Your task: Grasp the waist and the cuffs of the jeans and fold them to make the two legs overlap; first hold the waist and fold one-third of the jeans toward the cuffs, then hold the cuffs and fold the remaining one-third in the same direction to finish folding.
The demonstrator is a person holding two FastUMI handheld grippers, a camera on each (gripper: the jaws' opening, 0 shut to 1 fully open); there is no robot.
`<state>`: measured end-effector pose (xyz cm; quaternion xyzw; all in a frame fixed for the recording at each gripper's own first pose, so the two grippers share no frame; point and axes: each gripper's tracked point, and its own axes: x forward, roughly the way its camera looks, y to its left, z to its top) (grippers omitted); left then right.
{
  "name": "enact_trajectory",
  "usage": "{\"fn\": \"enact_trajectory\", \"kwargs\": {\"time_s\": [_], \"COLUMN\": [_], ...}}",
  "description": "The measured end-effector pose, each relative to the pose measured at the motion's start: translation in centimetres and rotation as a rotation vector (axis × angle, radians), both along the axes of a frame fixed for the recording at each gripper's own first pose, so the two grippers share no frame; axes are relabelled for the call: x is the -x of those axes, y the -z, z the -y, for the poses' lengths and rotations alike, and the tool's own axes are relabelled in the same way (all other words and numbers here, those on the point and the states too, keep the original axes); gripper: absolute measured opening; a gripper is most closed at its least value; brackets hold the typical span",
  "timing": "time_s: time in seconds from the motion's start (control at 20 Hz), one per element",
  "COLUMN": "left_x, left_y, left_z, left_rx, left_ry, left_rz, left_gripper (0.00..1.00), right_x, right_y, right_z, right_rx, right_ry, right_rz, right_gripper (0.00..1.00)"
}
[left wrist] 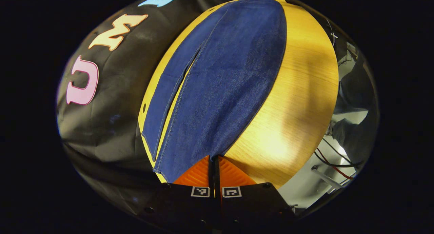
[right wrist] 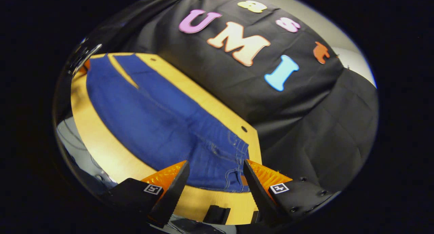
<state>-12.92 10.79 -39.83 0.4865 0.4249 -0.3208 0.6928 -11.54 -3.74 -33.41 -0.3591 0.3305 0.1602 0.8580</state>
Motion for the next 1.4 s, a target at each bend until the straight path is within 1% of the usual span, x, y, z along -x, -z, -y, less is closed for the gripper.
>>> {"fn": "enact_trajectory", "kwargs": {"time_s": [0.05,0.15,0.2,0.25,0.35,0.4,0.45,0.5,0.6,0.7,0.75,0.8,0.85,0.9,0.95,1.0,1.05,1.1,1.2,1.3,1.4], "left_x": [0.0,0.0,0.0,0.0,0.0,-0.1,-0.1,-0.1,-0.1,-0.2,-0.3,-0.3,-0.3,-0.4,-0.5,-0.5,-0.7,-0.8,-1.9,-3.9,-6.6], "left_y": [0.1,0.0,-0.1,0.0,0.0,0.0,0.1,0.1,0.1,0.1,0.1,0.1,0.1,0.1,0.0,0.0,0.0,-0.1,-1.2,-2.6,-3.9], "left_z": [0.1,0.1,0.1,0.1,0.0,0.0,-0.1,-0.1,-0.1,-0.2,-0.1,-0.3,-0.2,-0.3,-0.2,-0.4,-0.5,-0.6,-0.3,-0.9,-0.8], "left_rx": [-0.003,-0.013,-0.02,-0.024,-0.033,-0.038,-0.043,-0.047,-0.054,-0.059,-0.06,-0.063,-0.063,-0.067,-0.064,-0.058,-0.047,-0.05,-0.033,-0.027,-0.023], "left_ry": [-0.004,-0.01,-0.013,-0.014,-0.015,-0.013,-0.013,-0.015,-0.022,-0.026,-0.026,-0.029,-0.029,-0.03,-0.034,-0.053,-0.074,-0.1,-0.137,-0.178,-0.199], "left_rz": [-0.004,-0.012,-0.015,-0.016,-0.016,-0.016,-0.015,-0.015,-0.016,-0.015,-0.014,-0.012,-0.005,0.005,0.015,0.02,0.024,0.028,0.072,0.121,0.163], "left_gripper": [0.01,0.0,0.0,0.0,0.01,0.0,0.0,0.0,0.0,0.0,0.01,0.0,0.0,0.0,0.0,0.0,0.0,0.0,0.0,0.0,0.0], "right_x": [0.4,1.1,1.5,1.6,1.8,2.1,1.8,1.2,0.1,-0.9,-0.9,-1.0,-0.7,-0.3,-1.6,-1.2,-1.4,-1.4,-3.2,-4.7,-6.9], "right_y": [1.1,3.5,4.2,4.9,6.9,8.3,8.9,9.1,10.2,11.2,11.5,11.9,12.7,12.6,12.6,12.0,12.3,11.9,9.8,8.0,6.0], "right_z": [0.6,1.7,2.4,2.8,3.8,4.4,4.9,5.0,5.2,5.0,4.7,4.4,4.0,4.1,3.7,3.7,4.1,4.1,3.7,3.2,2.6], "right_rx": [0.036,0.102,0.141,0.185,0.264,0.3,0.333,0.357,0.381,0.401,0.415,0.426,0.429,0.437,0.435,0.419,0.396,0.375,0.343,0.299,0.26], "right_ry": [-0.027,-0.075,-0.106,-0.14,-0.21,-0.243,-0.264,-0.281,-0.3,-0.333,-0.362,-0.393,-0.426,-0.429,-0.424,-0.402,-0.367,-0.329,-0.262,-0.178,-0.107], "right_rz": [-0.021,-0.068,-0.088,-0.104,-0.153,-0.182,-0.187,-0.178,-0.185,-0.191,-0.197,-0.203,-0.229,-0.233,-0.199,-0.203,-0.211,-0.207,-0.133,-0.084,-0.029], "right_gripper": [0.99,0.99,0.96,0.99,0.99,1.0,0.99,0.96,0.92,0.78,0.67,0.62,0.46,0.36,0.25,0.14,0.04,0.03,0.03,0.03,0.02]}}
